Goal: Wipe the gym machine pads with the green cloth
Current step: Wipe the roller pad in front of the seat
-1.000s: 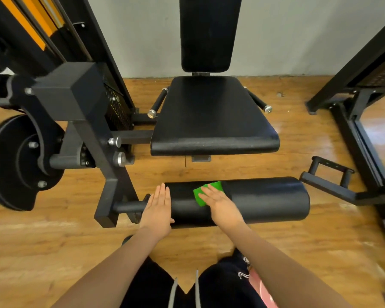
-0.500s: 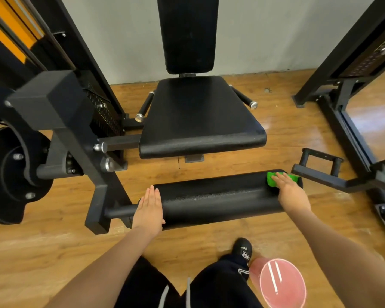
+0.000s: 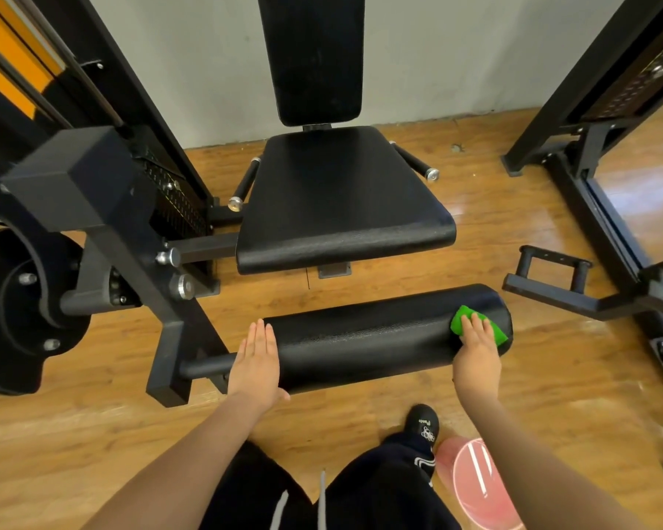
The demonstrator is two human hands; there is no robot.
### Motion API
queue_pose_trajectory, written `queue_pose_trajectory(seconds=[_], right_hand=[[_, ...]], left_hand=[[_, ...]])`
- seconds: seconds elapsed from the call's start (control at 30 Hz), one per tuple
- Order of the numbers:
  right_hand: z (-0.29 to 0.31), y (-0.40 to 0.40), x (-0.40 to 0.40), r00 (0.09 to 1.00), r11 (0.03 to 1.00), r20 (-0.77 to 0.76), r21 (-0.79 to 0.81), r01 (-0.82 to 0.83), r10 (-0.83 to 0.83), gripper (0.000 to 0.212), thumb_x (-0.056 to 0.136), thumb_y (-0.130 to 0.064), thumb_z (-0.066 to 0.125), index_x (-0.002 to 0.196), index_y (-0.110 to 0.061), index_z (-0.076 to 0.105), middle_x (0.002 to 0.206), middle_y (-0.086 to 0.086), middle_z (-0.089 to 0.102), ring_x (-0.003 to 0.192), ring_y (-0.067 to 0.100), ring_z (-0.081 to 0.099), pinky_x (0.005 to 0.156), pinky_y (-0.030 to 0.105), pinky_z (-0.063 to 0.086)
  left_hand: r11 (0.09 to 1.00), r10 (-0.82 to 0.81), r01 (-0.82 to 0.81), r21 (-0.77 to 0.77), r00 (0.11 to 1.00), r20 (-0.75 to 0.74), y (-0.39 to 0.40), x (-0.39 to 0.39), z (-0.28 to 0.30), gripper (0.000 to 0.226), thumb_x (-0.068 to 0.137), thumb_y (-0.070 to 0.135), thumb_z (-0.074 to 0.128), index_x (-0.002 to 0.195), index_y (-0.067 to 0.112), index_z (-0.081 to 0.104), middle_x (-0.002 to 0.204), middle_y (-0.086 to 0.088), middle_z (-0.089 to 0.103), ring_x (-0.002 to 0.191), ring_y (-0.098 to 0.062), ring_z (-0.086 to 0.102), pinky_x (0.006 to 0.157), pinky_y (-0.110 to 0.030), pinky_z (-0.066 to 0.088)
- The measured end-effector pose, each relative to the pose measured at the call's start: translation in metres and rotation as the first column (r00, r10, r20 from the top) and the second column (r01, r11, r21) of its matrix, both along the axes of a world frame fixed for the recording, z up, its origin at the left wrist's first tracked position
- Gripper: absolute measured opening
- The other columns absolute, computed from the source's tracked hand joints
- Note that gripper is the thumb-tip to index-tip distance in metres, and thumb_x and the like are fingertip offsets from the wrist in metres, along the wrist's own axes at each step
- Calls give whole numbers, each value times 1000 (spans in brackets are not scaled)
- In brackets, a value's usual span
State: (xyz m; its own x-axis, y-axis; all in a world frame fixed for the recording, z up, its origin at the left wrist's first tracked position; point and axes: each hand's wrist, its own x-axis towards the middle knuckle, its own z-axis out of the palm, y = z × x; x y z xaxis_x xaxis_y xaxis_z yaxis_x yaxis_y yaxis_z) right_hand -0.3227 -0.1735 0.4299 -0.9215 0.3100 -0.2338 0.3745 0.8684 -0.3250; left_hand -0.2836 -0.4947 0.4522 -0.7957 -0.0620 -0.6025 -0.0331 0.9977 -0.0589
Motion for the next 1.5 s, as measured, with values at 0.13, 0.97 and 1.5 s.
queue_pose_trajectory(seconds=[0.13, 0.97, 1.5], right_hand=[[8, -19, -6, 993, 993, 23, 4, -120, 120, 57, 91, 8, 40, 144, -12, 33, 154, 4, 23, 144, 20, 11, 114, 34, 17], [27, -131, -15, 734, 742, 124, -37, -669, 668, 65, 89, 3, 46, 147, -18, 25, 156, -3, 19, 144, 12, 6, 118, 31, 0], [11, -178, -4, 467, 473, 78, -95, -876, 881, 70, 89, 7, 45, 149, -20, 20, 157, -4, 12, 145, 13, 0, 115, 28, -1]], left_hand=[[999, -38, 38, 8, 999, -18, -4, -4, -3, 118, 83, 47, 70, 149, 0, -16, 159, -18, -18, 147, -30, -16, 119, -37, -3], [953, 142, -117, 279, 987, -70, -40, 1, -12, 112, 85, 62, 58, 152, 5, -11, 162, -10, -11, 149, -21, -9, 121, -34, 0], [935, 274, -250, 251, 959, -68, -37, 17, -9, 104, 91, 54, 55, 151, 3, -14, 161, -11, -14, 149, -22, -10, 119, -33, -1]])
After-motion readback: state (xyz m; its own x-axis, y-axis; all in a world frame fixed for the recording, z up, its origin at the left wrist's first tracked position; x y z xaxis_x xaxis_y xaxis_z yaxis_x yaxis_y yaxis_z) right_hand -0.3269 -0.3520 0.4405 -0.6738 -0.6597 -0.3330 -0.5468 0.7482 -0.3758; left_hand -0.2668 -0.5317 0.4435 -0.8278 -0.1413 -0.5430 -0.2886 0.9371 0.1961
